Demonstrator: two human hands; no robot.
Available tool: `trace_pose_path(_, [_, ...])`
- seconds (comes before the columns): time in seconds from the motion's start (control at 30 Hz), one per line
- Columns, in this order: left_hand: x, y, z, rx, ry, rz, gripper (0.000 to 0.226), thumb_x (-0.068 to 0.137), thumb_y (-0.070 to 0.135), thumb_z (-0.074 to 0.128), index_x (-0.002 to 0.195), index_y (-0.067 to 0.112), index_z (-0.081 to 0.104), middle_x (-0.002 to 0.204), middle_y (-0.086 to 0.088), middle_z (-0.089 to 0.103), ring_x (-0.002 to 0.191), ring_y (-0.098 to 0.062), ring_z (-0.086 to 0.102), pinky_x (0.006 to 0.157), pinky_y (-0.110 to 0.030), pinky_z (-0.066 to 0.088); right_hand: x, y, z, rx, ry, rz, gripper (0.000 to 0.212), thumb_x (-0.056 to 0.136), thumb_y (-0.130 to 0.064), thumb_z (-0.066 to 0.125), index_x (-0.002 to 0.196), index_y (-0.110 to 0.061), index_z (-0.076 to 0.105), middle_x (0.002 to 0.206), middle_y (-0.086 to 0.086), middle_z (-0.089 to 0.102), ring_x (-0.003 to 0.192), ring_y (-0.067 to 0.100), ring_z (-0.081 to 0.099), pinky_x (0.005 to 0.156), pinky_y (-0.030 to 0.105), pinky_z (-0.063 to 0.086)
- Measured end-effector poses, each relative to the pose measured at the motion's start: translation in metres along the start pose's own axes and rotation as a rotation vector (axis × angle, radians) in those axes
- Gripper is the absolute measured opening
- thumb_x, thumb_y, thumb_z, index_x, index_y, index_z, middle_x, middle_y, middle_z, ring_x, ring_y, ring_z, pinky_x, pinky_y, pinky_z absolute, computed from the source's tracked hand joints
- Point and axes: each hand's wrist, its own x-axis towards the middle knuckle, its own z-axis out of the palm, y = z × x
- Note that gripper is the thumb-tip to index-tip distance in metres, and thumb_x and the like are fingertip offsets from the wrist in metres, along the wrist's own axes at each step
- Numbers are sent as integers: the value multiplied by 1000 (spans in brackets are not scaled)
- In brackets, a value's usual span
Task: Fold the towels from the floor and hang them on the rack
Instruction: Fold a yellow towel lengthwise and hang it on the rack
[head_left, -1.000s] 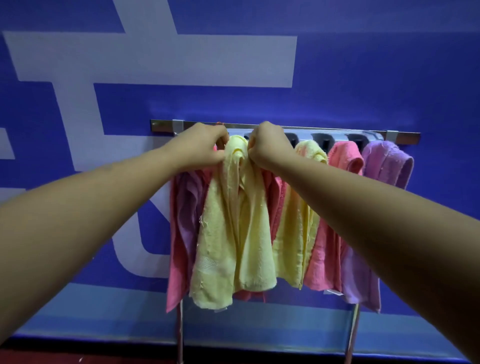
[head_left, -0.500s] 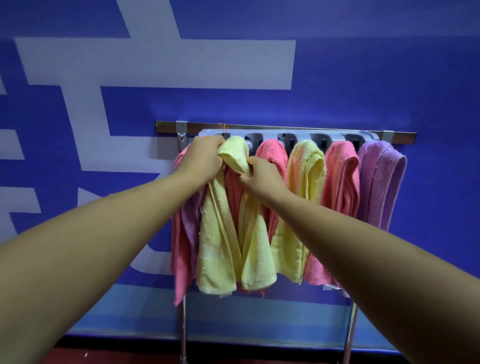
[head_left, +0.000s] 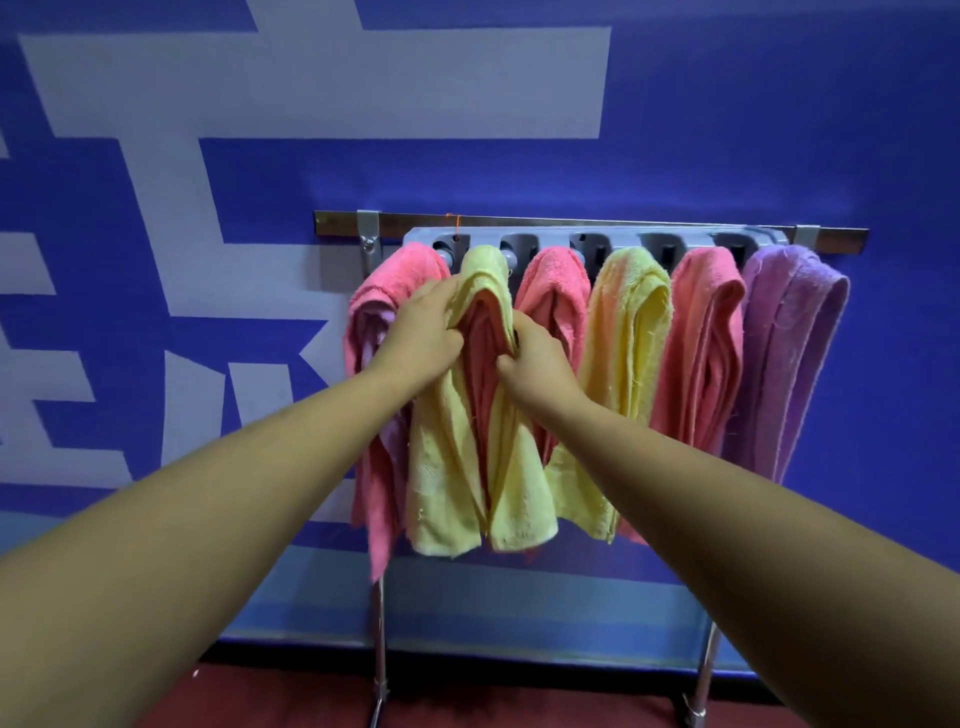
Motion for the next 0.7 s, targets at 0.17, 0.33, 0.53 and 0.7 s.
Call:
trace_pose_path(0.17, [-19,10,6,-249,-95,-181,76,84,-7,40,150,31,38,133,8,55,118,-7,53,92,-17,44,-13,-9,-1,17,-66,83,55,87,-1,43,139,-17,50,127,7,65,117,26,59,80,19,34])
trace_pose_path(0.33, [-52,-6,1,-138,-209,-252,52,85,8,52,133,26,51,115,1,66,100,-19,65,86,-31,51,-41,-8,-11,19,-165,152,48,83,-27,52,130,-26,54,111,-8,68,104,16,64,88,31,47])
trace_pose_path(0.53, [-136,-23,18,-78,-329,-318,55,87,15,60,140,16,48,131,5,57,121,-12,54,104,-24,38,-126,17,-9,-101,-240,294,53,91,-25,56,141,-10,47,112,8,65,101,21,63,85,26,46])
trace_pose_path(0.7, [-230,-40,57,-59,-477,-456,40,84,13,59,124,8,58,118,-12,65,103,-24,62,93,-30,47,-217,60,4,-179,-322,367,51,91,-18,59,138,-1,48,129,19,61,119,31,57,96,31,41])
